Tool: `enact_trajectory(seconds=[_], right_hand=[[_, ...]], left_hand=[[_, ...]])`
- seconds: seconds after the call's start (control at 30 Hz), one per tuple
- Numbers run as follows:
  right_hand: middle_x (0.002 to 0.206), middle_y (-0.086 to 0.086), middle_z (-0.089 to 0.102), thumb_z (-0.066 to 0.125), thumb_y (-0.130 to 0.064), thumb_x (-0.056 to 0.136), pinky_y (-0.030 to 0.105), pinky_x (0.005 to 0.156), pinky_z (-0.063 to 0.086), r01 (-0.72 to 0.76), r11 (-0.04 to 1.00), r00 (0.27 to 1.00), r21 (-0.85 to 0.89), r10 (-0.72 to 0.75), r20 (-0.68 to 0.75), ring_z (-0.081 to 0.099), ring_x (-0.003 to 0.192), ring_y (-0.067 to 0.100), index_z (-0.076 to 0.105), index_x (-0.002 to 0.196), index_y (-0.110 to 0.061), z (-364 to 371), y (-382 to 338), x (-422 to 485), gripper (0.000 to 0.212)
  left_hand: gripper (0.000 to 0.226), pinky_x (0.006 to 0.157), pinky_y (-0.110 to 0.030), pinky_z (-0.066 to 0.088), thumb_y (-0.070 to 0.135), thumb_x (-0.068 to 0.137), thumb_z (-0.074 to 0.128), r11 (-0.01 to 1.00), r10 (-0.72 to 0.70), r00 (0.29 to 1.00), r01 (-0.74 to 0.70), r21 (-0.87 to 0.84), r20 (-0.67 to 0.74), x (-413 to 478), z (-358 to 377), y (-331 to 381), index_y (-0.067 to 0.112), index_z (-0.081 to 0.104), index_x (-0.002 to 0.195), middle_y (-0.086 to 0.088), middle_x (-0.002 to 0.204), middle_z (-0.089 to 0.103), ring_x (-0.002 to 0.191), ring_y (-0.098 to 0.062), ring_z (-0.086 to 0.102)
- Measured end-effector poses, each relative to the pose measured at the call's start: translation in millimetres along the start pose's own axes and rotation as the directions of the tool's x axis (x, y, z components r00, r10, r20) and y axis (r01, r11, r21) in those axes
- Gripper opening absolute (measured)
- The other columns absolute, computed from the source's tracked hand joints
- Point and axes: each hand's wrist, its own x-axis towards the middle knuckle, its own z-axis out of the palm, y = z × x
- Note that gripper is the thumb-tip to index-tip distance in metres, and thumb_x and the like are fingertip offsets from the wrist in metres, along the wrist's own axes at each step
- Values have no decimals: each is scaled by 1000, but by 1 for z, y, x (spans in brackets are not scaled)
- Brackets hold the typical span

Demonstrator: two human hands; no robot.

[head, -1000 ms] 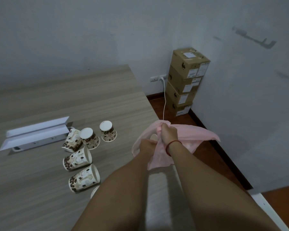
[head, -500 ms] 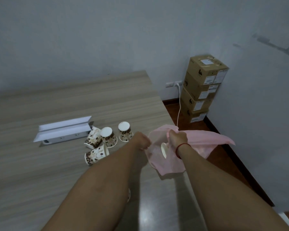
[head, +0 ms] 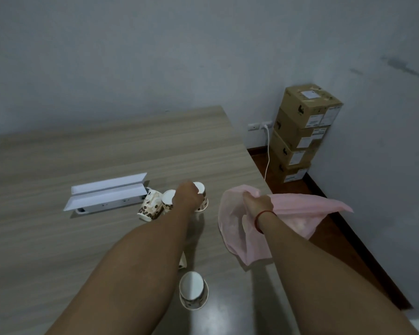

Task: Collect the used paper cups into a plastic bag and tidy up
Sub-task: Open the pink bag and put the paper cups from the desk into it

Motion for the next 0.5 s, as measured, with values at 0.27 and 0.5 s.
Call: enact_trajectory(seconds=[0.27, 0.5], right_hand=[[132, 17, 57, 34, -68, 86, 45, 105, 43, 48, 999, 999, -24, -48, 2, 55, 119, 35, 52, 133, -6, 16, -3, 21, 79], [131, 29, 54, 32, -33, 102, 42, 105, 39, 92, 990, 995, -106, -97, -39, 51, 122, 40, 54, 125, 7, 12, 6, 43, 52]], left_hand=[[67, 105, -41, 37, 39, 85, 66, 939, 208, 978, -202, 279, 7, 45, 16, -1, 16, 39, 143, -15, 139, 43, 130, -34, 42], [47, 102, -42, 41, 28, 90, 61, 913, 211, 968, -245, 325, 137, 55, 32, -5, 18, 49, 134, -15, 136, 44, 128, -34, 41]])
